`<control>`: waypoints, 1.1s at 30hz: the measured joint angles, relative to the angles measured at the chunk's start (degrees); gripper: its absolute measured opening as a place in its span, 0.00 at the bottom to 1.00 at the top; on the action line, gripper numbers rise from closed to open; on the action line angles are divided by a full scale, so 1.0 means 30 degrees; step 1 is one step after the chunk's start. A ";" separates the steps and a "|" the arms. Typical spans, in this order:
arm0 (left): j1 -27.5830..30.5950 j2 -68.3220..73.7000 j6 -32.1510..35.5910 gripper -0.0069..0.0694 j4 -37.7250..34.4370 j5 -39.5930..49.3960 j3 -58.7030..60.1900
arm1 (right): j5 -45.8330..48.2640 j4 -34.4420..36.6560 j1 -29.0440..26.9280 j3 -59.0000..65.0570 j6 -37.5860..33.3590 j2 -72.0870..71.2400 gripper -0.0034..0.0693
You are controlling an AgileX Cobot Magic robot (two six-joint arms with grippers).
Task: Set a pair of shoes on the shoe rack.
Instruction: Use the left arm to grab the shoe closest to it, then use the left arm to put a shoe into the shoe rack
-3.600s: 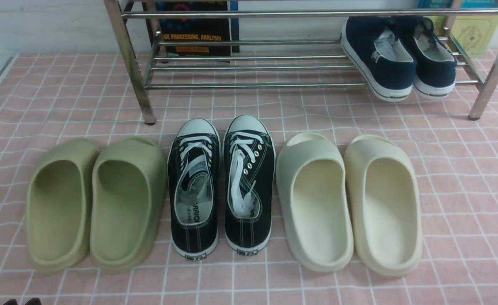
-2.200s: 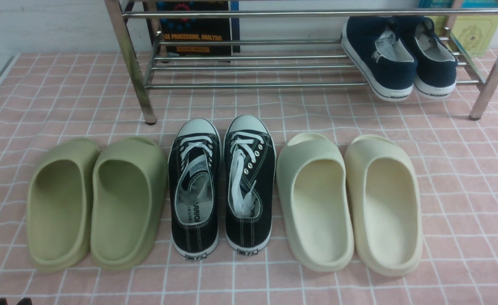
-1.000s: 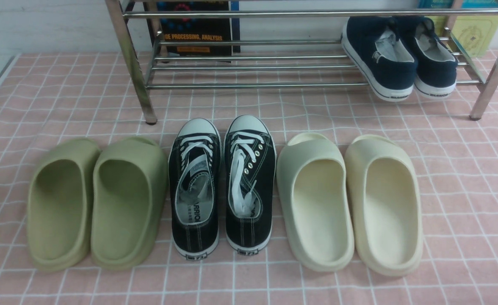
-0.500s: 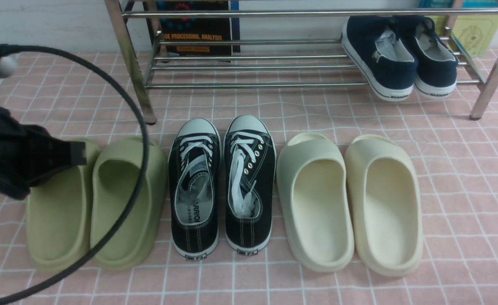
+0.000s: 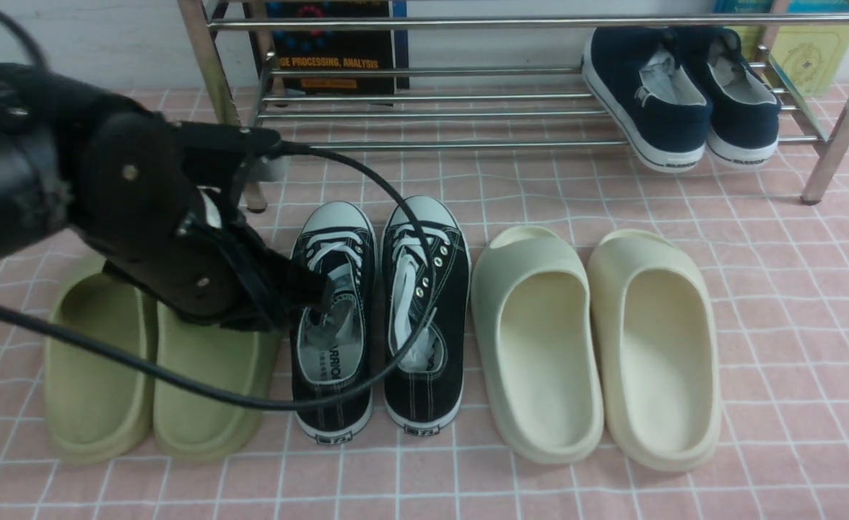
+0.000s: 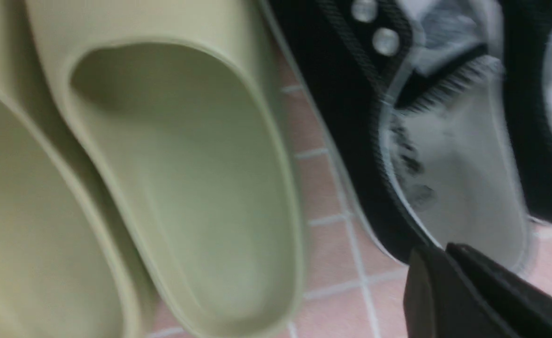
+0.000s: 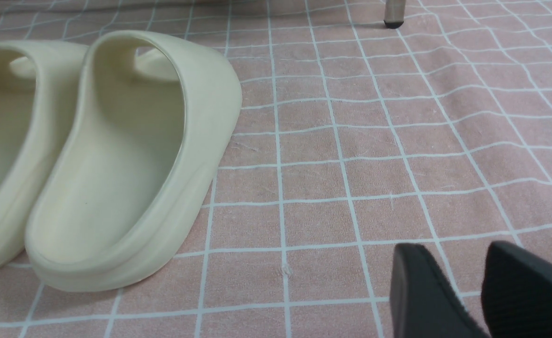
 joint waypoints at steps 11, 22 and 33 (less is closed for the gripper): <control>-0.0829 0.4593 -0.5032 0.64 0.1640 -0.2658 -0.0273 | 0.0000 0.0000 0.0000 0.0000 0.0000 0.0000 0.36; -0.0829 0.5716 -0.9836 0.11 0.3775 -0.2891 -0.0520 | 0.0000 0.0000 0.0000 0.0000 0.0000 0.0000 0.36; -0.0794 0.4082 -0.9584 0.10 0.4756 0.0378 -0.5061 | 0.0000 0.0000 0.0000 0.0000 0.0000 0.0000 0.37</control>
